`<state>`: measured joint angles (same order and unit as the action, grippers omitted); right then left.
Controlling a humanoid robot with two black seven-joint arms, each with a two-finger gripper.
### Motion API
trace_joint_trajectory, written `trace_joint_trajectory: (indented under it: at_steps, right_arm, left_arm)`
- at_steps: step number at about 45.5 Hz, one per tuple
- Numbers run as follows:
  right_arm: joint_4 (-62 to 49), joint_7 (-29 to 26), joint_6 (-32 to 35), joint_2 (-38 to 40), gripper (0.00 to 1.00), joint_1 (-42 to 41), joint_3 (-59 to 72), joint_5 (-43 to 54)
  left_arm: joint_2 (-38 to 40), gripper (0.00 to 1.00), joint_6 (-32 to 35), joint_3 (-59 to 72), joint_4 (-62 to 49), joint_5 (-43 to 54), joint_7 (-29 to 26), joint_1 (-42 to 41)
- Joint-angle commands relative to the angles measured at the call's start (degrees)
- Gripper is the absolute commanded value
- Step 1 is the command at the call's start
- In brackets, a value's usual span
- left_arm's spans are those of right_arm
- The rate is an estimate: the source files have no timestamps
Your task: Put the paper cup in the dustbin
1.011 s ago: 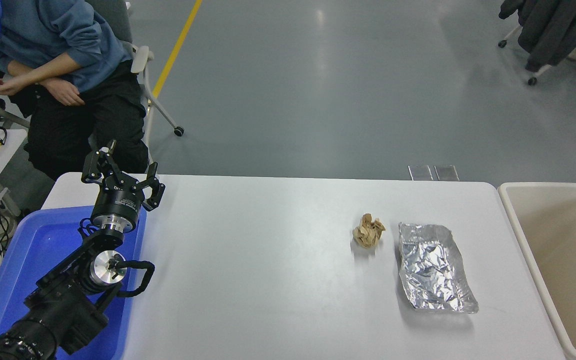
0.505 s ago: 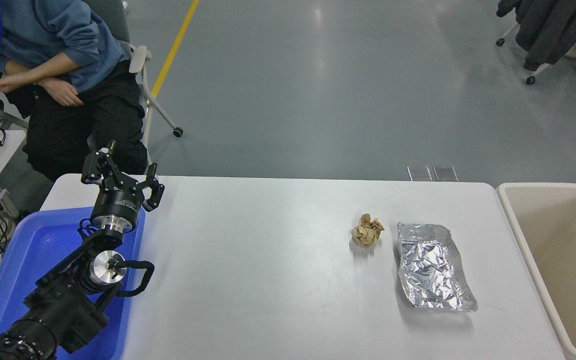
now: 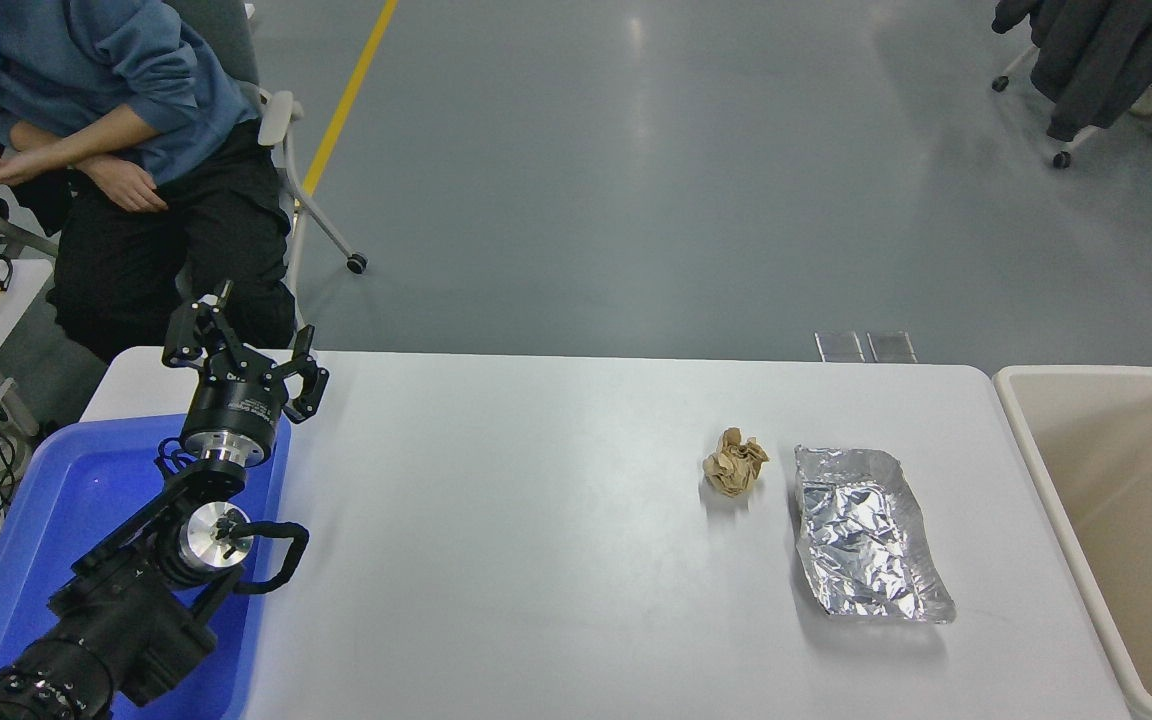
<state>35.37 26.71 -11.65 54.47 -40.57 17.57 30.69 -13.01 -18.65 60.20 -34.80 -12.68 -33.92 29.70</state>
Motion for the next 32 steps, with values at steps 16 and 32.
trace_joint_trajectory:
  at_steps: [16,32]
  right_arm:
    - [-14.8,0.0,-1.8,-14.8,0.00,9.6,-0.5,-0.6]
    - [-19.2,-0.1,-1.8,-16.4,0.08,11.4,-0.1,-0.5]
  left_arm:
    - [0.0,1.00,-0.1,0.0,0.1,0.0,0.0,0.0]
    - [0.0,1.00,0.0,0.0,0.1,0.0,0.0,0.0]
